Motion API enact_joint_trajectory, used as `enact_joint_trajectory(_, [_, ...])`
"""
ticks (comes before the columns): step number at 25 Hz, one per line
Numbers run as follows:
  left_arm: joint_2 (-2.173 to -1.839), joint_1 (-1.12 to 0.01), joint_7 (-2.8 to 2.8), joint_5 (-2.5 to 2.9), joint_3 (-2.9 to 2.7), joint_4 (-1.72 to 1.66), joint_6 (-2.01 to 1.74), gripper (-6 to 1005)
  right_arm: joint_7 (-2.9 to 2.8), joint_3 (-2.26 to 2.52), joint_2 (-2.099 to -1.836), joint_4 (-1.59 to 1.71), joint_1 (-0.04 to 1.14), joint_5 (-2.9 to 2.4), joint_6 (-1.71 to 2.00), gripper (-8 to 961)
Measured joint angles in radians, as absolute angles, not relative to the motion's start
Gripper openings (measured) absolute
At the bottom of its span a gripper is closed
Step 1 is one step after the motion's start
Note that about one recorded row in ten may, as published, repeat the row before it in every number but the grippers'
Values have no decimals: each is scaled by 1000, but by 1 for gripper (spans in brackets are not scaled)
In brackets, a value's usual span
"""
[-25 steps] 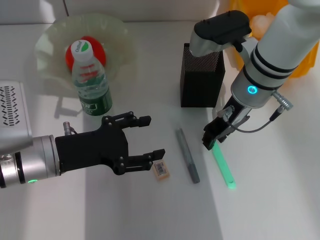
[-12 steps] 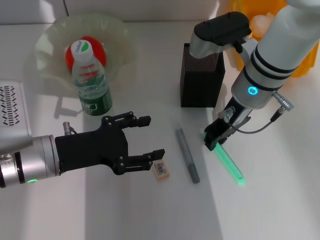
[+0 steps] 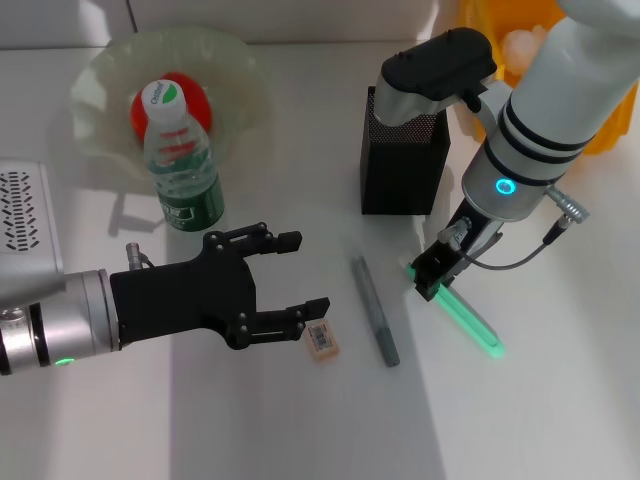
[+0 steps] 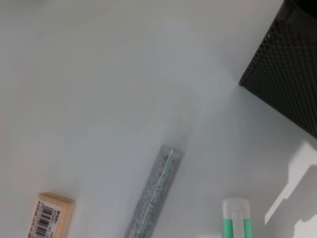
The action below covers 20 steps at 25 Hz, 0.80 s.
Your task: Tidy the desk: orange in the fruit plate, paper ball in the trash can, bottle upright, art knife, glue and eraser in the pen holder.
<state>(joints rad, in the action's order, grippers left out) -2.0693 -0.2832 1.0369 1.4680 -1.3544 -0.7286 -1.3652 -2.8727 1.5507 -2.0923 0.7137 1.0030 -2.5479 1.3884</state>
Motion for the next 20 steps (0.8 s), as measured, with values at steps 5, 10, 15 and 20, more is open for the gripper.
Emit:
enact_joint_trajectory(5, [-2069,-284,1037,1468,-1354,-729,-1366,788,-2873,1539,-2089,845,945,-2548,1430,168])
enact_joint_trajectory(10, [-2069,-285,1037,1468,-1354,-729,-1367,788,-2851,1431,-2083,1072,858,-2520,1534,168])
enact_joint_trajectory(15, [-2069,-285,1037,1466,-1348,-729,-1386,789,-2795,1205,-2080,1346,782,-2432,1683,168])
enact_joint_trajectory(20, [-2069,-283,1037,1465,-1346,-729,-1390,789,-2750,1021,-2077,1593,708,-2416,1704,168])
